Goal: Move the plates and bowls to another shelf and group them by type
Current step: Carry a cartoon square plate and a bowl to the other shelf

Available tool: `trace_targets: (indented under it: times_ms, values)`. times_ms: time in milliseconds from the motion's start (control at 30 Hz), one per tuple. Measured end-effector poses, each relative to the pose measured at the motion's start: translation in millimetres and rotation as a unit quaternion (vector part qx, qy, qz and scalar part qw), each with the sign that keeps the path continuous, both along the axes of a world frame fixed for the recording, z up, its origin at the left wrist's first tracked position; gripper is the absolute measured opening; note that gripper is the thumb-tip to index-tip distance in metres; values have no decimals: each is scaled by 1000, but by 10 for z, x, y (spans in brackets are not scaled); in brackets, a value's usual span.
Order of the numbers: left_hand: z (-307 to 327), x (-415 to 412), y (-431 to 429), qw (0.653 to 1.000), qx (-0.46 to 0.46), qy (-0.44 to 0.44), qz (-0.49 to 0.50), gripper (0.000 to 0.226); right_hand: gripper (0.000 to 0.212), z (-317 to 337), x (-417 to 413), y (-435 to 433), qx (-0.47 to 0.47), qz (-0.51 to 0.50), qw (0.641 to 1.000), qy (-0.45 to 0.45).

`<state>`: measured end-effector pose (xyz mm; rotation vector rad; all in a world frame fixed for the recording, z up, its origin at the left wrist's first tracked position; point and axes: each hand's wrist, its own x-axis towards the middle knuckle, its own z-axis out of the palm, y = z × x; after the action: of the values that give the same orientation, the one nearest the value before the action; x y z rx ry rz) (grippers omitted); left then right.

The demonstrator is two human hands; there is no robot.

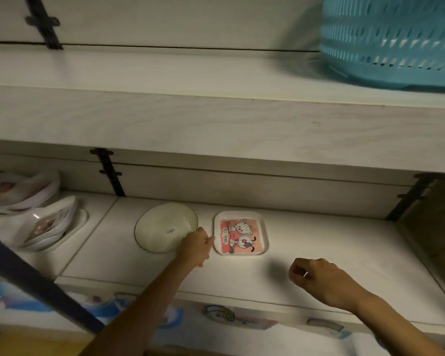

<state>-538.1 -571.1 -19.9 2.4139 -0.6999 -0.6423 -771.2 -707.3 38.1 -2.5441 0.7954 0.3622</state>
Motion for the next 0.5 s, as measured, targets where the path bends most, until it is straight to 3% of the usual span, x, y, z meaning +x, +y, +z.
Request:
trace_targets:
  times_ms: [233,500]
  values:
    - [333,-162,1003,974,16,-219,-49,31,29,-8,400,299,-7,104,995,-6]
    - [474,-326,1983,967,81,-239,39,34,28,51,847,964,-6,224,974,-40]
